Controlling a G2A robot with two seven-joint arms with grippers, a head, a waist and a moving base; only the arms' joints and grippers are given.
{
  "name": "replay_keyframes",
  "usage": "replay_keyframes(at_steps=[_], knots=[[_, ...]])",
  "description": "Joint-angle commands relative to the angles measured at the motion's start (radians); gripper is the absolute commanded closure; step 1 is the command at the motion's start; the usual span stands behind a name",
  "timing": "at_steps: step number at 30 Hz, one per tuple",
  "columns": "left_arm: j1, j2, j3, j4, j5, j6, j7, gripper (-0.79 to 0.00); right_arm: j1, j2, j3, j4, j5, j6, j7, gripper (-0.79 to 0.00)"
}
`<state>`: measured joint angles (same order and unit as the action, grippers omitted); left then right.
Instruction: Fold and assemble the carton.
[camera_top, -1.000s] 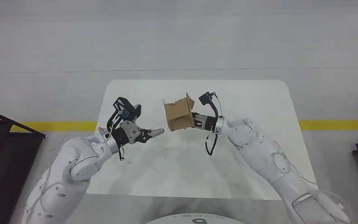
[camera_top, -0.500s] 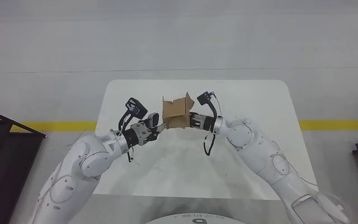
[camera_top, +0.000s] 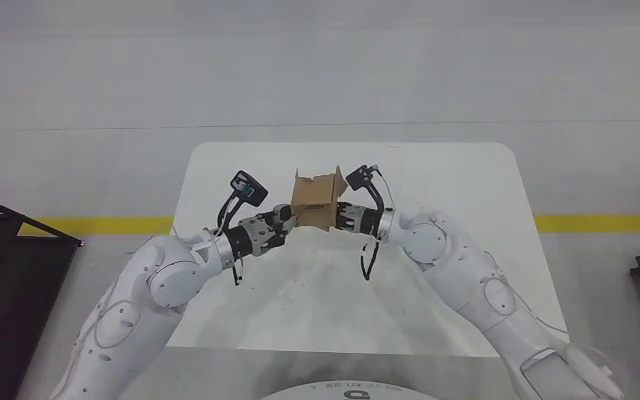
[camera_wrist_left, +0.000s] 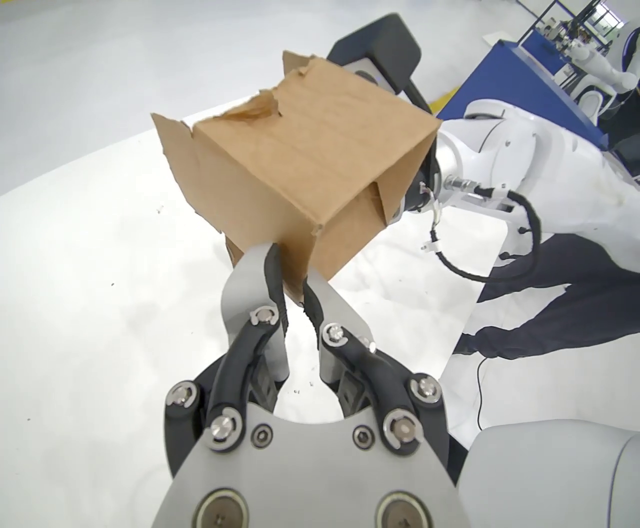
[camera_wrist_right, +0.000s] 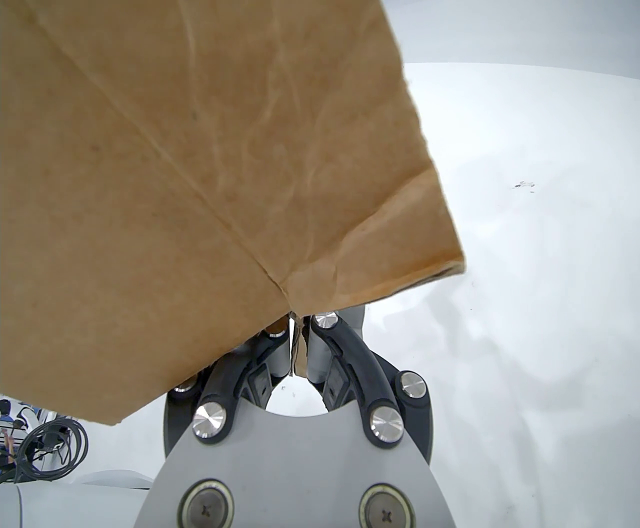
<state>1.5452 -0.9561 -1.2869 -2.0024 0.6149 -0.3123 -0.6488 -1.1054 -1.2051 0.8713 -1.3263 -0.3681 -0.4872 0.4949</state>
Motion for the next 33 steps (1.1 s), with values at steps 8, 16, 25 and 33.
replay_keyframes(at_steps=[8, 16, 25, 33], knots=[[-0.006, -0.004, 0.007, 0.004, -0.028, 0.016, 0.008, 0.0, 0.007, -0.004, -0.012, -0.015, -0.052, 0.008, 0.014, 0.0], [-0.001, -0.003, -0.026, 0.018, -0.09, 0.014, 0.014, -0.105, 0.007, -0.007, -0.013, -0.013, -0.056, -0.015, 0.008, 0.0], [0.043, 0.005, -0.12, 0.0, -0.121, -0.043, 0.076, -0.785, 0.002, -0.005, 0.011, 0.013, 0.085, -0.091, 0.063, 0.0], [0.147, 0.016, -0.324, 0.012, -0.076, -0.023, 0.177, -0.785, -0.002, 0.014, 0.074, 0.052, 0.358, -0.099, 0.259, 0.0]])
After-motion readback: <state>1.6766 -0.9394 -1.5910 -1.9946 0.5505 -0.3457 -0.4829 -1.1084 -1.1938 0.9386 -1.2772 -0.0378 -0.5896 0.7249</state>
